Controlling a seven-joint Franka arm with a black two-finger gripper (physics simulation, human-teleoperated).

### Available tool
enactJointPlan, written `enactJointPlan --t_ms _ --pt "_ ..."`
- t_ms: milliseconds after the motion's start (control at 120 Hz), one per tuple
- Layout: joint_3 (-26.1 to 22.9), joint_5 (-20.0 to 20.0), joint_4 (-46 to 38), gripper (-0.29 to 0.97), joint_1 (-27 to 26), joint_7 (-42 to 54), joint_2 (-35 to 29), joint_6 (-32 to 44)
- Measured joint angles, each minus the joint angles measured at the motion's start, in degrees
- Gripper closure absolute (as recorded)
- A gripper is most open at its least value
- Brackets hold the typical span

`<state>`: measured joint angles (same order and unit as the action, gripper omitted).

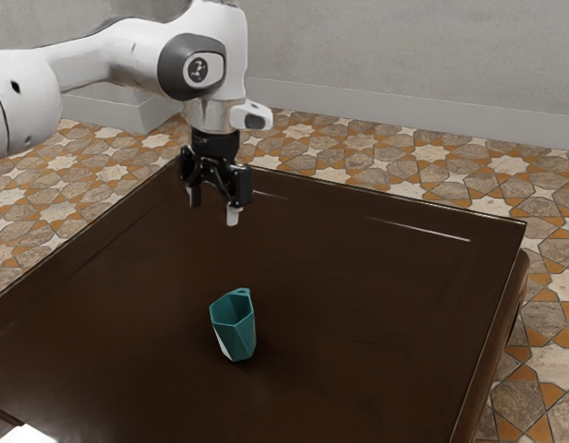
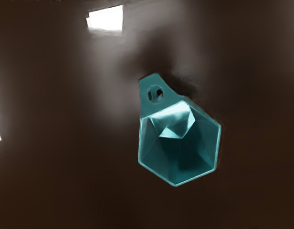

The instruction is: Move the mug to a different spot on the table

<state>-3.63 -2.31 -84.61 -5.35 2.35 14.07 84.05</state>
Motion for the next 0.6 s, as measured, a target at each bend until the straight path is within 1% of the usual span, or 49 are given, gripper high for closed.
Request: enactJointPlan --t_ms 158,208,275,408,492,600 --pt "-2.1 0.7 -0.4 0.0 0.4 -0.7 3.9 1.5" --pt "-2.2 1.9 -0.5 0.0 0.9 -1.5 5.2 2.0" --pt "-2.2 4.7 -0.8 0.0 2.6 -2.8 6.8 2.4" --pt "-2.2 8.4 -1.7 0.0 3.6 -7.4 7.3 2.0" --pt "-2.2 9.7 -2.1 0.0 3.7 -10.1 7.5 0.3" --pt "-2.0 10.6 -1.8 0.0 4.2 -13.0 10.8 -0.2"
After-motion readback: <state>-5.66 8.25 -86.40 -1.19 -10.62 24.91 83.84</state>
